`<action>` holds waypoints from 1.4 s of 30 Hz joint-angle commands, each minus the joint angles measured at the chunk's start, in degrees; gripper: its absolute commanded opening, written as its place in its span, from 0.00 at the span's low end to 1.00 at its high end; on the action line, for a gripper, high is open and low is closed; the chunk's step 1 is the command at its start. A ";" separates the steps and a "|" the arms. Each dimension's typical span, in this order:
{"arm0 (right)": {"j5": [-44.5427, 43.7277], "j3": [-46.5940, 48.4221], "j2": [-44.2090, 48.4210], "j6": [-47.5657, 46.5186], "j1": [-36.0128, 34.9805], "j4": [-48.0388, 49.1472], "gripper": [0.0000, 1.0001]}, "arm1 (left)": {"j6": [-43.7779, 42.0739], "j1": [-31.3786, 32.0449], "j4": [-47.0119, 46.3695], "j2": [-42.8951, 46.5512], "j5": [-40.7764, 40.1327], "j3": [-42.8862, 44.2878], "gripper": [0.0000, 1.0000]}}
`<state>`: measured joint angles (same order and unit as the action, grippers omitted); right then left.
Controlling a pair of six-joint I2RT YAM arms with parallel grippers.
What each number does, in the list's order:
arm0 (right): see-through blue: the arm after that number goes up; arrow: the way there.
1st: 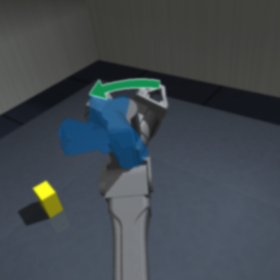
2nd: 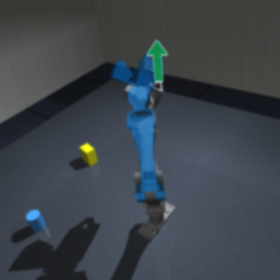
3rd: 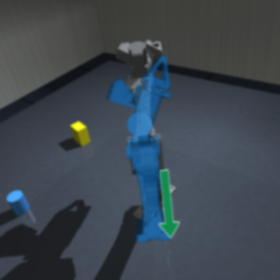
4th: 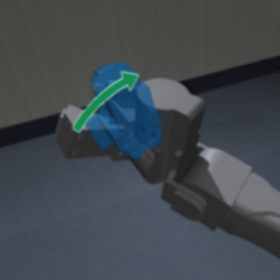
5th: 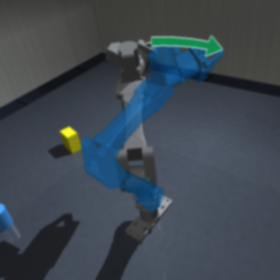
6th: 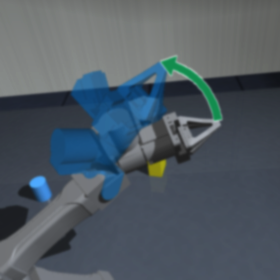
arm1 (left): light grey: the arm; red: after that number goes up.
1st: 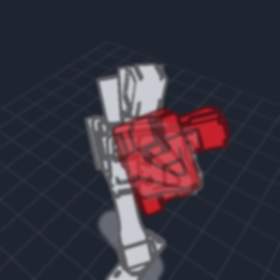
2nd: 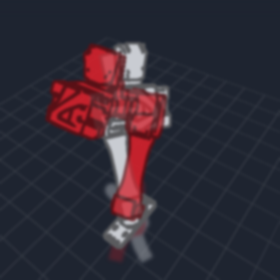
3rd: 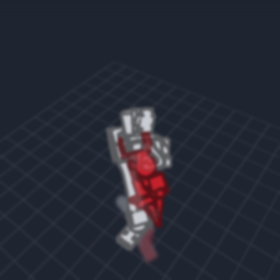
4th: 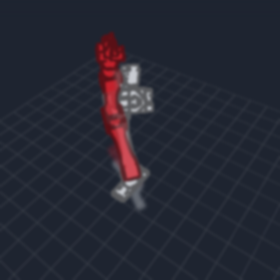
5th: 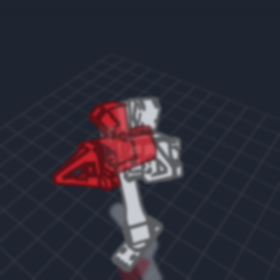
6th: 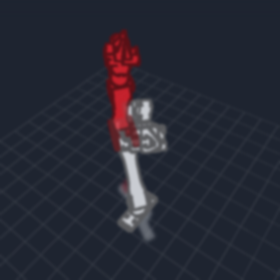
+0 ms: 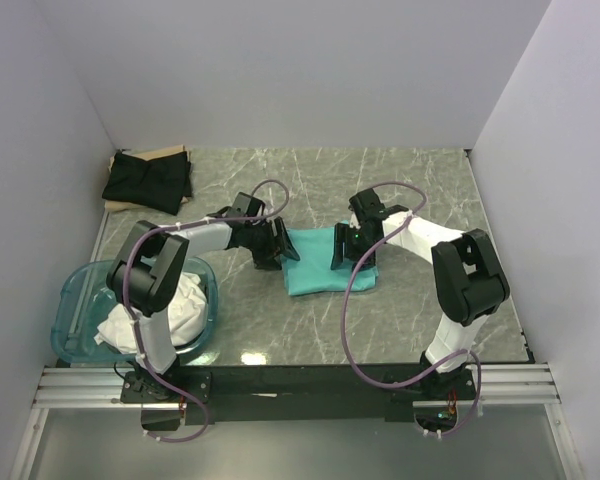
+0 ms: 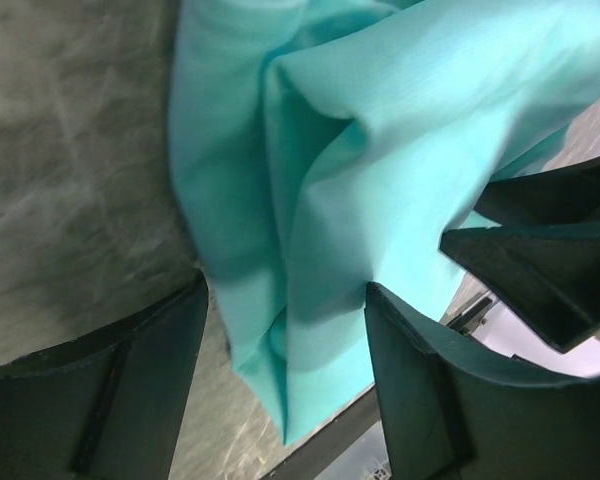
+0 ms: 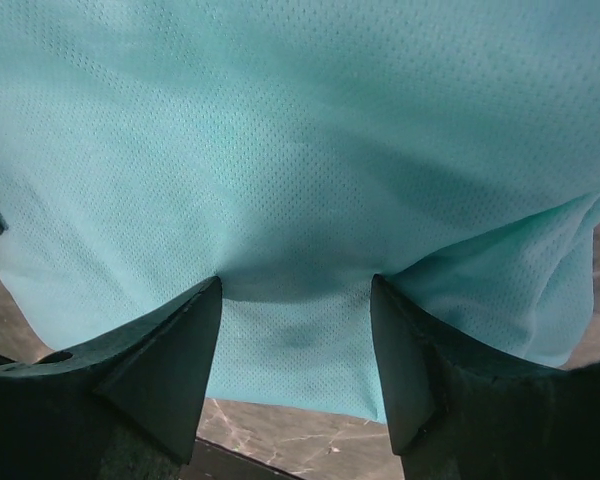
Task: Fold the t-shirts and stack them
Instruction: Fold the tshirt, then neatly place the folded tshirt to the corner
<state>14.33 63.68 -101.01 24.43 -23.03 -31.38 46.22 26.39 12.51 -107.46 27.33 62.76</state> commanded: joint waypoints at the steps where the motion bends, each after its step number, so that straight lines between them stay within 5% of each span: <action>1: 0.70 -0.66 -0.06 0.36 -0.88 1.58 0.68 | -0.25 1.20 -2.05 -2.75 -3.60 -0.45 0.71; 7: 1.32 -1.19 0.38 0.45 -1.05 2.11 0.68 | 0.01 1.64 -2.40 -3.98 -5.44 -1.59 0.61; 9: 1.67 -1.36 0.46 0.53 -1.14 2.46 0.68 | -0.25 1.73 -2.49 -4.95 -5.80 -1.33 0.50; 14: 1.76 -1.10 0.81 0.27 -1.41 2.11 0.68 | -1.56 1.91 2.32 -6.97 -9.48 2.17 0.01; 28: -4.57 2.76 8.54 -1.31 -1.41 -5.09 0.72 | -12.11 1.82 30.09 -8.38 -36.81 23.36 0.00; 42: -5.10 6.63 15.49 -2.72 -1.14 -10.81 0.72 | -18.44 -2.04 46.62 -12.68 -59.23 47.00 0.00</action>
<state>10.07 67.20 -88.12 22.87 -24.03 -40.01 30.37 26.02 53.87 -119.77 -24.38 104.16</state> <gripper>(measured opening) 0.717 0.025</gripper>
